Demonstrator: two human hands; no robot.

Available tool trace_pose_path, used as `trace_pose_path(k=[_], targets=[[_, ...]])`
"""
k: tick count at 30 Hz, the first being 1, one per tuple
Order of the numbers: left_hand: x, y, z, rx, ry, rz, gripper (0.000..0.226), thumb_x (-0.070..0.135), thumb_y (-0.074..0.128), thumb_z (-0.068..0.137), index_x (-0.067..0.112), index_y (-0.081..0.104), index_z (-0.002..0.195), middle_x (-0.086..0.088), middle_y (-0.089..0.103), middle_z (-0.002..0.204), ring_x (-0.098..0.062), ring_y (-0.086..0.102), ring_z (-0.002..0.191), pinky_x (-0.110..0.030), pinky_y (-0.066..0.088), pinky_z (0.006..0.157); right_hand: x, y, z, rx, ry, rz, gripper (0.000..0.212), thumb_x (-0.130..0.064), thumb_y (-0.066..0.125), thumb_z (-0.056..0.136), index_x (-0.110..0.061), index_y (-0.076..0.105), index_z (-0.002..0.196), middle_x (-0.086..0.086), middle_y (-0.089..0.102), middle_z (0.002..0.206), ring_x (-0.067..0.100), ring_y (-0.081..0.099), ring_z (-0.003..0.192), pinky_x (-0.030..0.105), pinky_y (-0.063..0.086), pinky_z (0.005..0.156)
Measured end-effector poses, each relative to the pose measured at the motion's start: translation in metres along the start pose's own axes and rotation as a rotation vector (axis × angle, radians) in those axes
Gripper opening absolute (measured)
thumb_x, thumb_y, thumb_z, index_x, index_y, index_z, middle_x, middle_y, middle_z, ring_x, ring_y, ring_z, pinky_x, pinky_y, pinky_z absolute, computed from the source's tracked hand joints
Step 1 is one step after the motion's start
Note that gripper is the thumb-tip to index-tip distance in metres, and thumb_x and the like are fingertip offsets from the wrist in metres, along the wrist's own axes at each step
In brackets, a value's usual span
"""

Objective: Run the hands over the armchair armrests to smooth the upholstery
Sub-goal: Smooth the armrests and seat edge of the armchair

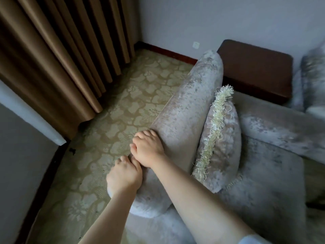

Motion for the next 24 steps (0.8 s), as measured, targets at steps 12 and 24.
trace_pose_path(k=[12,24], targets=[[0.083,0.05,-0.109,-0.094,1.11,0.421,0.052,0.034,0.066,0.077,0.003,0.059,0.118,-0.022,0.056,0.124,-0.04,0.047,0.124,-0.059,0.037,0.1,0.083,-0.027,-0.225,0.024,0.783,0.044,0.042,-0.032,0.04,0.092,-0.012,0.043,0.129,0.01,0.046,0.133,0.031,0.043,0.122,0.042,0.033,0.102],[0.206,0.185,-0.318,-0.412,1.335,0.488,0.053,0.048,0.029,0.095,0.013,0.035,0.135,-0.011,0.037,0.14,-0.029,0.032,0.13,-0.046,0.024,0.107,0.201,-0.046,-0.53,-0.141,1.408,0.123,0.051,-0.041,0.034,0.098,-0.011,0.031,0.139,0.014,0.038,0.141,0.033,0.041,0.125,0.043,0.036,0.099]])
Point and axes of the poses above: each hand's wrist, its own z-axis towards the middle knuckle, its own y-axis out of the palm, x = y × z, the point moved 2 cm from there along z, towards the middle knuckle
